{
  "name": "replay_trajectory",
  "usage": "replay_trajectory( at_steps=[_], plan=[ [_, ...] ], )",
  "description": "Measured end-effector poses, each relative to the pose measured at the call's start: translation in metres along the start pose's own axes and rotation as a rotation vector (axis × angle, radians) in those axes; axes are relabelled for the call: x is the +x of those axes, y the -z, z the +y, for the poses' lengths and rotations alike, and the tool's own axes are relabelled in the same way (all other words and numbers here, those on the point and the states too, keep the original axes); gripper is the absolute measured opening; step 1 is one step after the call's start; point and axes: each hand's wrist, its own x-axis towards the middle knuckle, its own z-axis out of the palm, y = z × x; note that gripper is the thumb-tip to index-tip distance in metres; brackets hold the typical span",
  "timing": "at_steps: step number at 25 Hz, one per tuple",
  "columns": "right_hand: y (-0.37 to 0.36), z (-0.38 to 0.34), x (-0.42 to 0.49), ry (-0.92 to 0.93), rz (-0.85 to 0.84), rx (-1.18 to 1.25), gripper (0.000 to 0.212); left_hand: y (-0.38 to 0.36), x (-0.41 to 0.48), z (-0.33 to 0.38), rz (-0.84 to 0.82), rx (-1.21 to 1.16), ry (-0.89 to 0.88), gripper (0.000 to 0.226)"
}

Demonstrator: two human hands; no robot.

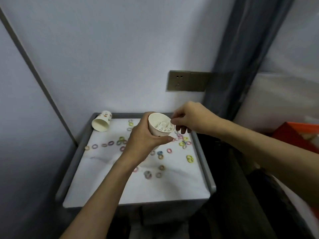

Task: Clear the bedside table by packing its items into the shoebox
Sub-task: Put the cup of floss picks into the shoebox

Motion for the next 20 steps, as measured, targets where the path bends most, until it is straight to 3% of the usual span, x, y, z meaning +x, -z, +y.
replay_trajectory(
  at_steps=[7,12,16,20],
  plan=[
    [0.084,0.074,-0.110,-0.266,0.078,0.193,0.015,-0.127,-0.027,0.089,-0.224,-0.032,-0.078,0.071],
    [0.172,0.157,-0.196,-0.395,0.247,0.079,0.011,-0.229,-0.031,0.138,-0.459,-0.007,-0.114,0.082],
    [0.214,0.236,-0.268,-0.518,0.327,-0.058,0.011,-0.308,-0.037,0.147,-0.331,0.165,-0.022,0.053],
    [0.189,0.292,-0.313,-0.526,0.163,-0.280,0.010,-0.374,-0.056,0.142,-0.387,0.240,0.066,0.049]
  ],
)
